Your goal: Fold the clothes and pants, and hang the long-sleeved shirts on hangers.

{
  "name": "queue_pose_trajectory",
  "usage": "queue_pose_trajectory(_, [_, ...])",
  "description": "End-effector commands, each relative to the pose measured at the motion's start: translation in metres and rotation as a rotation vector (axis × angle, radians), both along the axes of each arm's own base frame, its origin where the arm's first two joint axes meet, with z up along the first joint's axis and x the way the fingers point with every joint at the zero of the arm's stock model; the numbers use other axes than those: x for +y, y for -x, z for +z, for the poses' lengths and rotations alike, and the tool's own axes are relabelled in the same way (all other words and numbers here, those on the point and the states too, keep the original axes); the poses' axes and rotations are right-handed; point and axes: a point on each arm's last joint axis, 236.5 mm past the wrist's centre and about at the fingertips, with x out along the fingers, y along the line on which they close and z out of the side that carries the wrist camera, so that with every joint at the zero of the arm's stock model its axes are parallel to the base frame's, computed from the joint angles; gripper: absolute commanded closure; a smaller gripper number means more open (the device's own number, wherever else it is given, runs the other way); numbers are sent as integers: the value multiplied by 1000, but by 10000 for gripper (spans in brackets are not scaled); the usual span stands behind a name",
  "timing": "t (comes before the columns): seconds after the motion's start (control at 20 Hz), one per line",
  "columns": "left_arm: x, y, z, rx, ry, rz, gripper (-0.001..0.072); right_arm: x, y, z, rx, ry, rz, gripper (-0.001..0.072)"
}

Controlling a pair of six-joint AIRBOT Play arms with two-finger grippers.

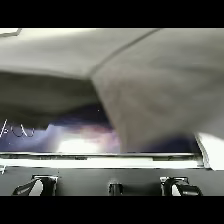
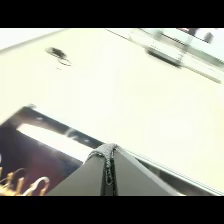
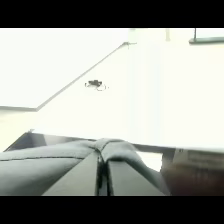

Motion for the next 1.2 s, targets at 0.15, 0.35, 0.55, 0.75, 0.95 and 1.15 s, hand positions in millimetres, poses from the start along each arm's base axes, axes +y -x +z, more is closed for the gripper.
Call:
queue_pose_trajectory(0.15, [16,-76,-86,261,77,-132,693,-10,-76,-88,444,-82,-7,672])
queue_pose_trajectory(0.35, [33,-183,-217,493,228,-281,692,-23,-183,-217,844,-121,-11,672])
queue_pose_trajectory(0.55, [24,-275,-371,733,253,-370,693,-36,-267,-360,1071,-168,-43,672])
queue_pose_trajectory(0.75, [20,-343,-482,818,229,-367,693,-54,-333,-461,1099,-178,-98,672])
queue_pose_trajectory(0.95, [26,-369,-541,854,238,-353,693,-68,-368,-522,1095,-186,-152,672])
queue_pose_trajectory(1.15, [18,-356,-562,938,267,-375,693,-70,-353,-539,1165,-101,-128,672])
